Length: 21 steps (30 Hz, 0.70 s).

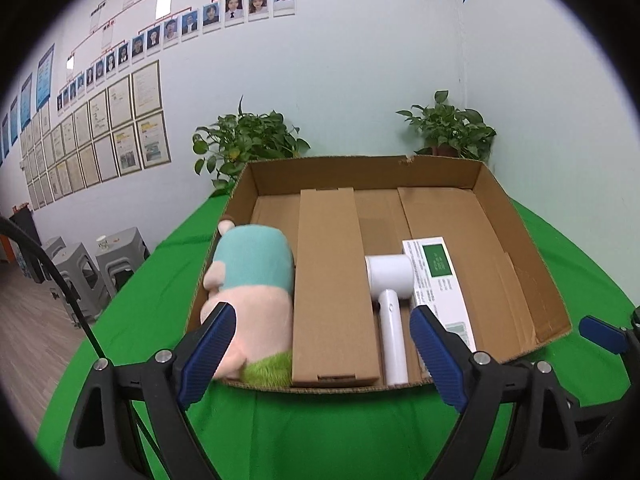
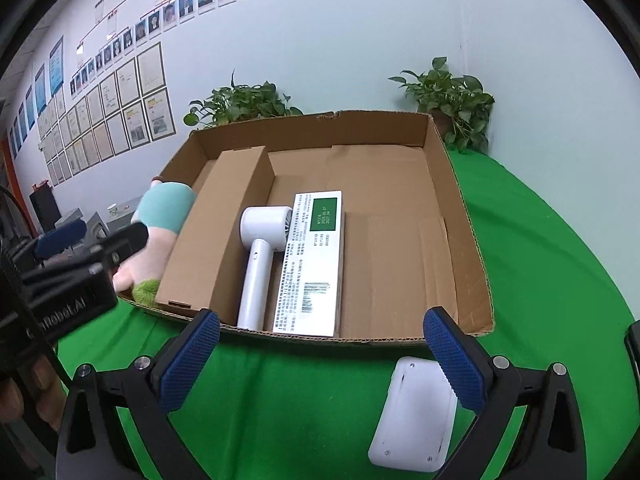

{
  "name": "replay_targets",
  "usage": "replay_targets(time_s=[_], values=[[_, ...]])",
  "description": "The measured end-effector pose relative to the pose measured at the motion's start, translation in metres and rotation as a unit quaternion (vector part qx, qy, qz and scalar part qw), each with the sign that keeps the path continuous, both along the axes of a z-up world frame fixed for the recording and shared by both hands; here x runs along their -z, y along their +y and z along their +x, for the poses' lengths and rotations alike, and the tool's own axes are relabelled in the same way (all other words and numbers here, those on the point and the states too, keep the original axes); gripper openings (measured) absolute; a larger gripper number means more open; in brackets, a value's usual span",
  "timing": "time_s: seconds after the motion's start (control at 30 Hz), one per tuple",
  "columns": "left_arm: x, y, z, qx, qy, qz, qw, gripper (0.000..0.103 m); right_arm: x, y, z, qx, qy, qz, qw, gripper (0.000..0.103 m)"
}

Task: Organize objects
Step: 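Open the right gripper to release the medicine box and withdraw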

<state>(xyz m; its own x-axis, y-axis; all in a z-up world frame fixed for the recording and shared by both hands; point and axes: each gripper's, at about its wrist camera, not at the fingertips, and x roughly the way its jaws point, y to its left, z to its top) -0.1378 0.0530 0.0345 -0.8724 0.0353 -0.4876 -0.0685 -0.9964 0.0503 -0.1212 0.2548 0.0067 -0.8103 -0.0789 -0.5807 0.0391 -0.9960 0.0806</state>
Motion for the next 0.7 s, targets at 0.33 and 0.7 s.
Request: replay_targets(time_s=[0.33,0.7], values=[[0.006,0.003,-0.002,0.008,-0.011,-0.010,0.9999,0.003,-0.004,-0.002,0.008,0.008,0.021,0.019,1.000,0.039],[0.008,-0.002,0.006,-0.021,0.004,0.014,0.9997,0.093,-0.003,0.012,0.016,0.053,0.030,0.042,0.997,0.103]])
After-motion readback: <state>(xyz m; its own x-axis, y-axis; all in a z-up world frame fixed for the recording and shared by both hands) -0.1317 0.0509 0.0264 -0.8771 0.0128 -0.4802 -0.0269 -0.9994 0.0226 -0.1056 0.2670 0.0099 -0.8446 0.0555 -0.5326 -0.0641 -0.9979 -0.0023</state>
